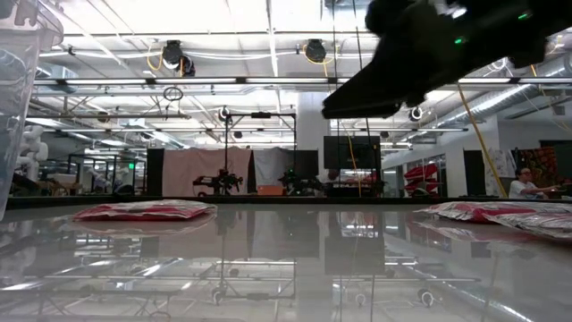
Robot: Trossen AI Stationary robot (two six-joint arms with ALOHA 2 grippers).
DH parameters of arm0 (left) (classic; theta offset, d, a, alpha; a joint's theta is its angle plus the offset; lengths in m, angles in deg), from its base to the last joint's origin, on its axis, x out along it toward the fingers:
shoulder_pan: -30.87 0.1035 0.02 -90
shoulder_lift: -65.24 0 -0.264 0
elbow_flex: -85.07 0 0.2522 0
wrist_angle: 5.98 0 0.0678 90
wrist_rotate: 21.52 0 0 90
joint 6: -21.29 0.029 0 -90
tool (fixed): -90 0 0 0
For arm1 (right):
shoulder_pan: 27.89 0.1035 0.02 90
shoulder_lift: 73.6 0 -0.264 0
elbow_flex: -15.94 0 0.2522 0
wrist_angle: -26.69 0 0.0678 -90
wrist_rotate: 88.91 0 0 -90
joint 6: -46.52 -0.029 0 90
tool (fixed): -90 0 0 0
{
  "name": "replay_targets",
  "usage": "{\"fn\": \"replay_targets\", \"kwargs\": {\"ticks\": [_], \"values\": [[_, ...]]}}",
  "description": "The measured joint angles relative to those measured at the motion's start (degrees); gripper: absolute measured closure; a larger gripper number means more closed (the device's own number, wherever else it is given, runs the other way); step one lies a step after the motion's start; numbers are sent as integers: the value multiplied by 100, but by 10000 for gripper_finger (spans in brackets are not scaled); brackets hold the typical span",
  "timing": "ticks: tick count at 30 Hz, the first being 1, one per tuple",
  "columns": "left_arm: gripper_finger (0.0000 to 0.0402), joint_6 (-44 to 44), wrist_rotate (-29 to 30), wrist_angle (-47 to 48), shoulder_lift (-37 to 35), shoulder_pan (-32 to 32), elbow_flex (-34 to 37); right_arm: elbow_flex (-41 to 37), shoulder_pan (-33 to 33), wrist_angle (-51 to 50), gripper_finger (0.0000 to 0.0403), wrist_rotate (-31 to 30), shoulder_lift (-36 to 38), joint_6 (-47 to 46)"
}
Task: Sort popcorn bags into baskets
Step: Put the popcorn bag into the transparent bin
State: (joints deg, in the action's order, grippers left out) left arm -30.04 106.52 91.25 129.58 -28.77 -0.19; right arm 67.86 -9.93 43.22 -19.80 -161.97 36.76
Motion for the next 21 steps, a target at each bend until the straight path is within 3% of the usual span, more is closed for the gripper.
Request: {"fn": "replay_targets", "kwargs": {"ticks": [3,5,8,13,16,21], "values": [[295,319,1136,245,-120,142,2,0,-491,126,227,24,0,-126],[295,526,1732,236,-237,267,74,0,-802,178,227,401,0,-123],[295,736,2132,227,-402,514,274,0,-1142,155,227,771,-4,57],[295,1170,2104,-397,-809,1044,862,-2,-1595,393,227,1168,-4,210],[295,1827,1715,-1640,-1097,1284,1407,-2,-1781,658,227,1493,-4,151],[295,3200,874,-4089,-1355,1584,2379,0,-1742,813,227,1395,-72,-59]]}}
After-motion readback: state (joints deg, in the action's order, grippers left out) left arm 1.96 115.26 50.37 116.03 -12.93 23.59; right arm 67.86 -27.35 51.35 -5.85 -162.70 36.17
